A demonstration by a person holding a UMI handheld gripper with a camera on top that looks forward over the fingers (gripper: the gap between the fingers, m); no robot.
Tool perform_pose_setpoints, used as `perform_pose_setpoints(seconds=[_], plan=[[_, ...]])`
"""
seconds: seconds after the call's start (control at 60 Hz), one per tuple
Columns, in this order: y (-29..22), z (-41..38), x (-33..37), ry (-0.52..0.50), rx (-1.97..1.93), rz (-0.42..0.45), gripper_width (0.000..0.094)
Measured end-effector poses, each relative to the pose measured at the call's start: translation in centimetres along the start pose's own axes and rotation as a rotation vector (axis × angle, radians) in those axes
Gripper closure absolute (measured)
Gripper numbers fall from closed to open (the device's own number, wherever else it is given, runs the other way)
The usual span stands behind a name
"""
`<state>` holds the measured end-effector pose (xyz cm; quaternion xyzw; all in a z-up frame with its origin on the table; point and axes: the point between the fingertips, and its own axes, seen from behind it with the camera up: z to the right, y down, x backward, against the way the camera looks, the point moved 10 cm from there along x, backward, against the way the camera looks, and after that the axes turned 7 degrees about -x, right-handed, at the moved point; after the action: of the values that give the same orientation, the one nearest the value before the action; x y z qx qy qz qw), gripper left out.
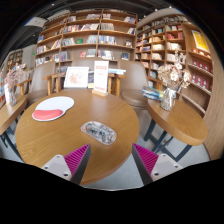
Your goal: Arrange mouse
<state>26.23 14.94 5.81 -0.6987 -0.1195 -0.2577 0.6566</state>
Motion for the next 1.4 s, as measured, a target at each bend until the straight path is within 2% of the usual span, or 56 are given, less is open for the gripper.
perform_pose_setpoints(seconds=[0.4,0.833,0.883,0.933,0.967,0.983,1.0,1.117,1.233,1.4], plan=[[-2.0,-1.0,-5.9,-0.043,0.005,-0.059,0.0088],[-4.4,-0.8,-9.9,-0.020,-0.018,-0.081,0.0093],[-4.4,-0.9,-10.0,-0.025,-0.028,-0.085,0.0124],[-4.4,-1.2,-10.2,-0.040,-0.034,-0.089,0.0208],[-4.3,-1.6,-10.2,-0.060,-0.037,-0.093,0.0328],[-4.3,-1.8,-10.2,-0.076,-0.038,-0.097,0.0440],[-4.3,-1.8,-10.2,-0.076,-0.044,-0.096,0.0474],[-5.1,-1.8,-9.9,-0.026,-0.039,-0.095,0.0514],[-9.1,-3.3,-8.2,-0.048,-0.076,-0.035,0.0528],[-16.9,-9.2,-6.7,-0.146,-0.101,0.049,0.0526]])
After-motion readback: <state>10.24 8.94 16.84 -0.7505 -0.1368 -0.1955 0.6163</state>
